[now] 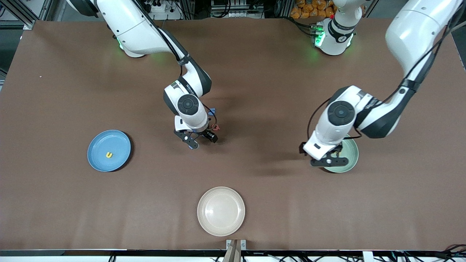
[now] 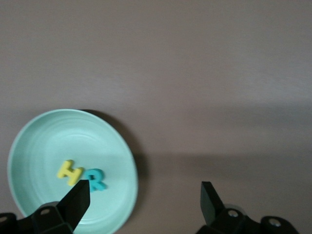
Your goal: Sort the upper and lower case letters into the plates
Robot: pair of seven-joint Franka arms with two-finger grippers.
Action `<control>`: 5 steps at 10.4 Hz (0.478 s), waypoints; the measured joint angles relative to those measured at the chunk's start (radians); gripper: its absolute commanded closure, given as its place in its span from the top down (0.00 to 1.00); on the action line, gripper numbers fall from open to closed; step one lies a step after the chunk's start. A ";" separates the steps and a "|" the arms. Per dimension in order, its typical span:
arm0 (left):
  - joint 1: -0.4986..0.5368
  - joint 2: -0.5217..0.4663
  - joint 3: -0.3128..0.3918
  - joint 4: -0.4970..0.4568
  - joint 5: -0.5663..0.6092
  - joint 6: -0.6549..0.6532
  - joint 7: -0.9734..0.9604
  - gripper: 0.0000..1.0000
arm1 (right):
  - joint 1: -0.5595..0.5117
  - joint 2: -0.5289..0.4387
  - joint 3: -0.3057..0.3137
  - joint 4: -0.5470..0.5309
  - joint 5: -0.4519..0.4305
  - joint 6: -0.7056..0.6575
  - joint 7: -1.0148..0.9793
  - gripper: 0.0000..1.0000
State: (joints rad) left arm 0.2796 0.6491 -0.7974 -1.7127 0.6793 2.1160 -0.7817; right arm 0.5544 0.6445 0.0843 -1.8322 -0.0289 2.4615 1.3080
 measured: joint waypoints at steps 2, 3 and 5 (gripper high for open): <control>-0.092 -0.006 0.057 0.050 -0.080 -0.001 -0.003 1.00 | 0.003 -0.022 0.003 -0.062 -0.003 0.086 -0.014 0.00; -0.118 -0.014 0.083 0.076 -0.121 -0.001 -0.003 1.00 | 0.004 -0.039 0.003 -0.096 -0.006 0.128 -0.020 0.00; -0.184 -0.037 0.163 0.126 -0.213 -0.001 0.000 1.00 | 0.004 -0.062 0.004 -0.122 -0.008 0.150 -0.022 0.00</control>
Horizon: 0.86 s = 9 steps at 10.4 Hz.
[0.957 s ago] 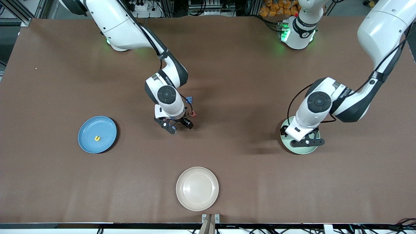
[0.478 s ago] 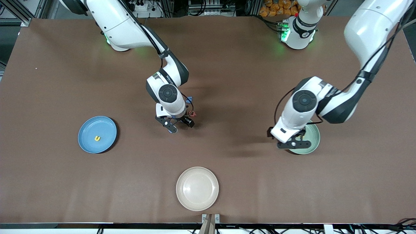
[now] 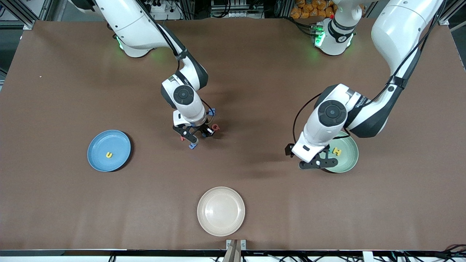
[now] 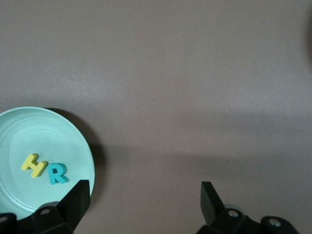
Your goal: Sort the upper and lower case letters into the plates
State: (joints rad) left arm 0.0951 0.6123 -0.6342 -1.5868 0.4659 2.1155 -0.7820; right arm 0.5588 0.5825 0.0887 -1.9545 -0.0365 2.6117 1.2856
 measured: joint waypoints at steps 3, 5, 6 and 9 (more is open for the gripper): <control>-0.164 -0.015 0.141 0.044 -0.130 0.000 0.001 1.00 | -0.003 -0.008 -0.008 0.000 0.000 -0.019 -0.023 0.00; -0.250 -0.015 0.161 0.046 -0.149 0.000 -0.021 1.00 | -0.038 -0.040 -0.019 0.053 -0.001 -0.178 -0.077 0.00; -0.301 -0.014 0.184 0.046 -0.155 0.004 -0.062 1.00 | -0.072 -0.057 -0.020 0.086 -0.001 -0.251 -0.110 0.00; -0.519 0.017 0.319 0.048 -0.196 0.122 -0.231 1.00 | -0.182 -0.072 -0.024 0.141 -0.005 -0.330 -0.228 0.00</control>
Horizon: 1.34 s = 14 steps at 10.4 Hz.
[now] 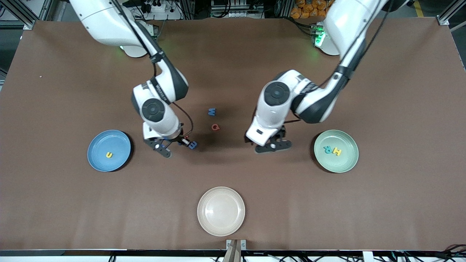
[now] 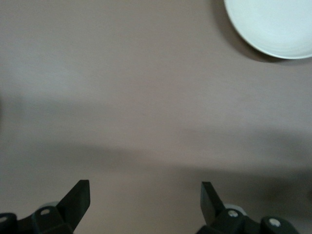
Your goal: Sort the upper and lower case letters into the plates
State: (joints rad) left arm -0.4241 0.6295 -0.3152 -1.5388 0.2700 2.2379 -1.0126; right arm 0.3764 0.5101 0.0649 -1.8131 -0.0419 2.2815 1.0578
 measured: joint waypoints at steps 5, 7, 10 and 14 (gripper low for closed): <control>-0.300 0.192 0.121 0.177 -0.001 0.057 -0.188 1.00 | -0.205 0.000 -0.030 0.083 -0.107 -0.141 -0.247 0.00; -0.366 0.230 0.140 0.200 -0.001 0.072 -0.161 1.00 | -0.290 0.002 -0.034 0.083 -0.158 -0.149 -0.321 0.00; -0.416 0.261 0.161 0.203 0.003 0.151 0.046 0.96 | -0.354 0.006 -0.035 0.078 -0.177 -0.160 -0.386 0.77; -0.427 0.280 0.176 0.204 0.030 0.166 0.282 0.89 | -0.361 0.009 -0.032 0.076 -0.177 -0.164 -0.390 1.00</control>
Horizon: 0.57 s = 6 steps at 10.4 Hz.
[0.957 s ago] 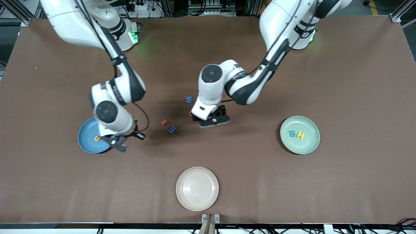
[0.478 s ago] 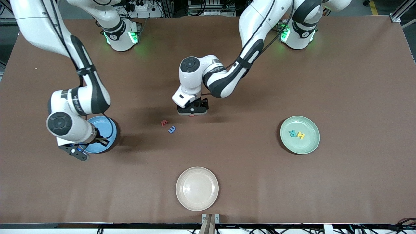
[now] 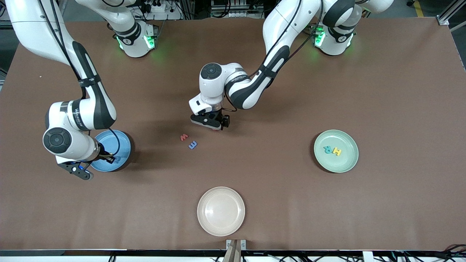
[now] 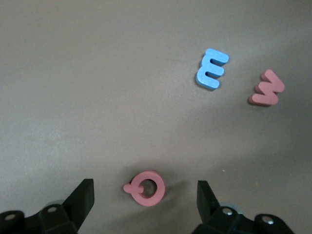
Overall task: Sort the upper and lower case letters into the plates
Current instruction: 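Lower the left gripper over the pink Q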
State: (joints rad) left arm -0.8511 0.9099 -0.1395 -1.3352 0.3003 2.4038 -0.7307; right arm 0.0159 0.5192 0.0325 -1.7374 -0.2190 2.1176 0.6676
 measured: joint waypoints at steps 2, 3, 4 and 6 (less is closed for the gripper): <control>0.000 0.001 0.007 0.000 0.001 0.001 0.087 0.87 | 0.007 0.005 0.006 -0.001 0.001 -0.001 0.022 1.00; 0.000 0.001 0.009 0.000 0.001 0.007 0.132 0.87 | 0.017 0.007 0.012 -0.001 0.002 0.000 0.052 1.00; 0.000 0.003 0.012 0.000 0.001 0.018 0.191 0.87 | 0.040 0.008 0.017 -0.001 0.002 0.002 0.102 1.00; 0.001 0.012 0.014 0.000 0.001 0.048 0.295 0.87 | 0.103 0.008 0.019 -0.001 0.009 0.002 0.197 1.00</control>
State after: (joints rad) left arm -0.8505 0.9224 -0.1251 -1.3349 0.3013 2.4523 -0.4357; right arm 0.1184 0.5270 0.0518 -1.7387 -0.2098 2.1199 0.8647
